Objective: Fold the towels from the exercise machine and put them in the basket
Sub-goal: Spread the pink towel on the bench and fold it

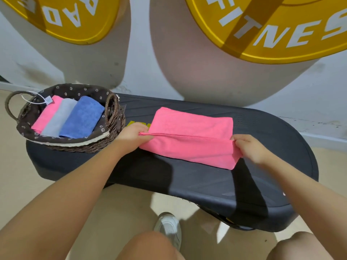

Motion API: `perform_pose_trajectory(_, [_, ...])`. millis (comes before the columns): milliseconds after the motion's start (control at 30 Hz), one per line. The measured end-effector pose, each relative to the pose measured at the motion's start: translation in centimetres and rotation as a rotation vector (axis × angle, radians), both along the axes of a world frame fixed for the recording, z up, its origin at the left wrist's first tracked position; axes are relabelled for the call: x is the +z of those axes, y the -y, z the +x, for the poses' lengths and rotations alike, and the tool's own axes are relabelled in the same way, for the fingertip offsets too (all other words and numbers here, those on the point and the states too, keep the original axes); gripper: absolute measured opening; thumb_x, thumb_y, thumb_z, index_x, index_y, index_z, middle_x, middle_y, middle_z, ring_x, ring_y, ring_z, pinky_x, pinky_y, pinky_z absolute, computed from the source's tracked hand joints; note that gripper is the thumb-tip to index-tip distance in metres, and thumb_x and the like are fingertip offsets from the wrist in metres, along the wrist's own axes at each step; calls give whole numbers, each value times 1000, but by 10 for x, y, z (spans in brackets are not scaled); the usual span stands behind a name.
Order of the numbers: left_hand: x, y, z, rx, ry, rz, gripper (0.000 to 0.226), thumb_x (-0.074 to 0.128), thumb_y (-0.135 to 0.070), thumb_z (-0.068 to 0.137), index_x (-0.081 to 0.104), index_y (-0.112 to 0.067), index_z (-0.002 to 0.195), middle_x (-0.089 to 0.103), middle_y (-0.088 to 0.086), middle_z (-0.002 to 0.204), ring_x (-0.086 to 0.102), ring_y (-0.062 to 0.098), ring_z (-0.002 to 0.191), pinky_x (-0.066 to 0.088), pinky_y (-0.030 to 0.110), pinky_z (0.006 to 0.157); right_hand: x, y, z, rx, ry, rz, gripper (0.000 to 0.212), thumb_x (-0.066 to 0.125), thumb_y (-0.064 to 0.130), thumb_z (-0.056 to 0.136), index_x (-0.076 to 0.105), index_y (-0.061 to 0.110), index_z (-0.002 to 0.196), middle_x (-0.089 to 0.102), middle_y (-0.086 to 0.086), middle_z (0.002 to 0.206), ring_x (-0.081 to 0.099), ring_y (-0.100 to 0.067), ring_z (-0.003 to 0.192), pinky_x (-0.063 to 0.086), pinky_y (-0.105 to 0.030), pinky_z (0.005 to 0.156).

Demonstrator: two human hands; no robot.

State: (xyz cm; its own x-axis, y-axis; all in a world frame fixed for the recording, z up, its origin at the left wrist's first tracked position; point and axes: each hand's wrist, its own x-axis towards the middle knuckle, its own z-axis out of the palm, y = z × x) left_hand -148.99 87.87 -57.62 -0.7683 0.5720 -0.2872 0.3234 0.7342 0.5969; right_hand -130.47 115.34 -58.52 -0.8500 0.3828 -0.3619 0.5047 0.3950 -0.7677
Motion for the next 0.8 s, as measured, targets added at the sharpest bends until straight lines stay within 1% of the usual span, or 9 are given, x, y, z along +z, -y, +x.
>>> perform_pose_trajectory(100, [-1,-17,-14,190,214,157,31,63,-37,76,54,-10,64,49,4,64,44,15,63,39,24,58,-5,-10,-13,-119,0,-87,29,31,-6,88,48,7,69,41,-6,62,36,-16,58,29,-29,53])
perform_pose_trajectory(200, [-7,-33,-35,276,362,214,9,61,-22,87,65,-18,81,65,4,89,58,19,84,47,29,78,-8,-21,-29,-192,-16,-73,26,42,1,92,49,14,71,50,-4,68,46,-17,64,44,-31,62])
perform_pose_trajectory(267, [-11,-42,-49,301,367,223,11,57,-23,89,65,-17,95,62,4,100,56,21,94,44,35,85,-12,-30,-41,-225,-15,-6,22,52,8,91,50,17,71,55,-3,70,52,-21,70,52,-42,75])
perform_pose_trajectory(333, [-17,-51,-61,286,328,221,11,54,-22,90,61,-14,93,58,7,93,52,20,88,41,31,72,-16,-39,-53,-240,-1,74,21,56,13,89,51,19,70,57,-3,73,56,-25,77,52,-50,85])
perform_pose_trajectory(433, [-30,-61,-73,216,221,148,30,50,-23,91,47,-11,64,50,8,74,45,18,72,31,30,60,-25,-48,-67,-251,65,169,18,57,19,89,53,16,72,59,-6,80,60,-31,87,50,-51,88])
perform_pose_trajectory(567, [-45,-73,-85,199,148,52,40,46,-30,93,62,2,73,62,15,81,49,22,74,32,32,65,-34,-52,-83,-299,177,261,21,52,25,92,57,5,89,63,-20,95,61,-38,94,50,-46,83])
perform_pose_trajectory(667, [-53,-83,-93,123,-5,-83,47,43,-32,95,46,-4,57,52,10,64,47,25,72,29,32,64,-37,-53,-90,-304,251,356,24,45,25,96,54,3,90,57,-16,87,51,-30,81,37,-31,68])
perform_pose_trajectory(733, [-55,-90,-96,83,-101,-131,49,42,-33,96,35,-12,52,43,4,58,47,29,71,28,32,64,-42,-53,-90,-346,301,404,28,42,26,96,55,2,97,54,-14,87,49,-30,78,36,-32,66])
perform_pose_trajectory(800, [-57,-95,-96,85,-184,-127,44,42,-34,96,41,-10,59,48,8,66,52,35,78,29,33,64,-46,-49,-88,-395,355,474,31,39,31,96,54,5,99,59,-17,94,56,-36,84,42,-36,69])
